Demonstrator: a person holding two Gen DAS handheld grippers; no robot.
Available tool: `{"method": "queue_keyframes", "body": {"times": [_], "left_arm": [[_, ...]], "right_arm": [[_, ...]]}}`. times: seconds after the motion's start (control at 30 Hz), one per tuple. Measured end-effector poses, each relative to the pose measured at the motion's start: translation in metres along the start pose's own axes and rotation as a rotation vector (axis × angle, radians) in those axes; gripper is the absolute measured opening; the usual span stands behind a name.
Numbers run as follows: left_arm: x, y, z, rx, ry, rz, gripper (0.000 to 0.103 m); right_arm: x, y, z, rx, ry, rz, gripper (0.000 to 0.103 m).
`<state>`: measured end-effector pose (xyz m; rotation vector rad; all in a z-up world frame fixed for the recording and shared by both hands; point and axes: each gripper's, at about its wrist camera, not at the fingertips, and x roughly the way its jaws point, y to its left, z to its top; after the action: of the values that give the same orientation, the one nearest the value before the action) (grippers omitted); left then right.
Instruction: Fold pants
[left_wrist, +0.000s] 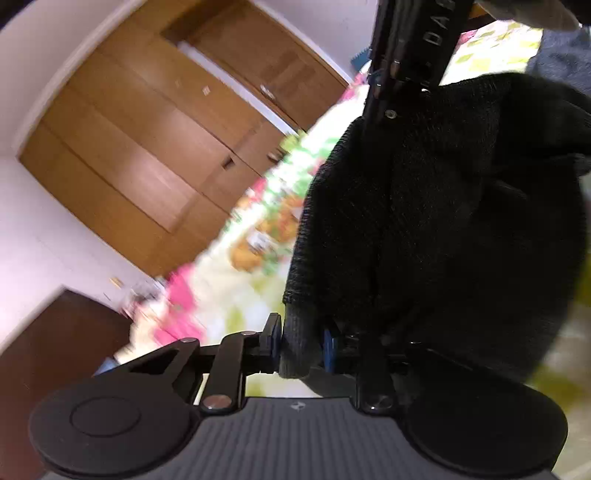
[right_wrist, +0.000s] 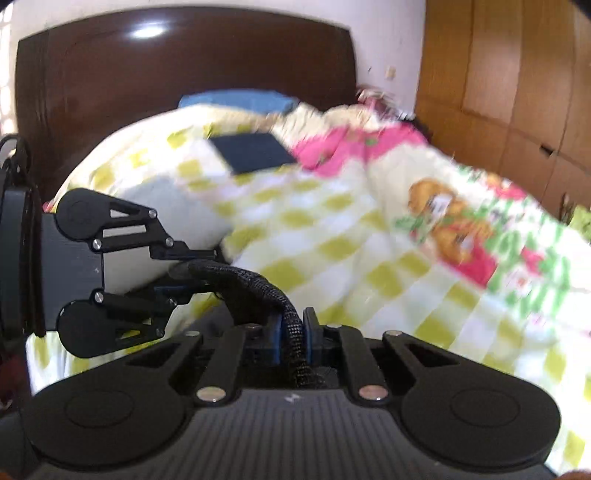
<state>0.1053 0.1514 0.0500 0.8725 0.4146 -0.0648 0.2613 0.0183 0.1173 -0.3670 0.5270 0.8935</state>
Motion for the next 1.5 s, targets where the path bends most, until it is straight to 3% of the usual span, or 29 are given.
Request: {"method": "queue_keyframes", "body": {"times": [0.13, 0.2, 0.33, 0.43, 0.53, 0.57, 0.67, 0.7, 0.83, 0.93, 1.0, 1.1, 1.27, 1.43, 1.5], "left_arm": [[0.003, -0.001, -0.006, 0.010, -0.025, 0.057, 0.036], [0.008, -0.021, -0.025, 0.025, 0.032, 0.017, 0.036], [0.020, -0.074, -0.069, 0.195, 0.158, -0.043, 0.036], [0.015, -0.084, -0.078, 0.218, 0.163, -0.025, 0.036], [0.016, -0.075, -0.077, 0.183, 0.155, -0.042, 0.037], [0.016, -0.075, -0.077, 0.193, 0.148, -0.038, 0.037], [0.022, -0.075, -0.079, 0.232, 0.132, -0.030, 0.037], [0.023, -0.074, -0.078, 0.260, 0.126, -0.028, 0.037], [0.032, -0.074, -0.079, 0.361, 0.121, -0.063, 0.039], [0.030, -0.070, -0.087, 0.409, 0.158, -0.056, 0.052], [0.029, -0.063, -0.090, 0.374, 0.181, -0.076, 0.052], [0.017, -0.062, -0.089, 0.339, 0.174, -0.098, 0.052], [-0.018, -0.063, -0.079, 0.273, 0.143, -0.084, 0.054], [-0.050, -0.063, -0.073, 0.259, 0.065, -0.091, 0.058], [-0.049, -0.058, -0.065, 0.208, 0.031, -0.107, 0.058]], "right_arm": [[0.004, 0.021, -0.011, -0.050, -0.019, 0.027, 0.011], [0.029, 0.040, -0.040, -0.095, 0.049, 0.065, 0.011], [0.091, 0.078, -0.100, -0.163, 0.221, 0.107, 0.016], [0.094, 0.099, -0.107, -0.268, 0.175, 0.049, 0.021], [0.089, 0.096, -0.101, -0.251, 0.182, 0.068, 0.025], [0.086, 0.096, -0.099, -0.255, 0.177, 0.074, 0.031], [0.078, 0.104, -0.097, -0.288, 0.152, 0.100, 0.070], [0.081, 0.108, -0.100, -0.313, 0.156, 0.107, 0.071], [0.091, 0.119, -0.110, -0.383, 0.201, 0.077, 0.070], [0.097, 0.122, -0.111, -0.394, 0.207, 0.028, 0.064], [0.107, 0.116, -0.109, -0.376, 0.219, 0.015, 0.049], [0.114, 0.105, -0.099, -0.303, 0.239, 0.044, 0.044], [0.103, 0.055, -0.085, 0.073, 0.315, 0.200, 0.027], [0.085, 0.060, -0.097, 0.024, 0.345, 0.216, 0.027], [0.086, 0.061, -0.094, 0.032, 0.339, 0.212, 0.028]]}}
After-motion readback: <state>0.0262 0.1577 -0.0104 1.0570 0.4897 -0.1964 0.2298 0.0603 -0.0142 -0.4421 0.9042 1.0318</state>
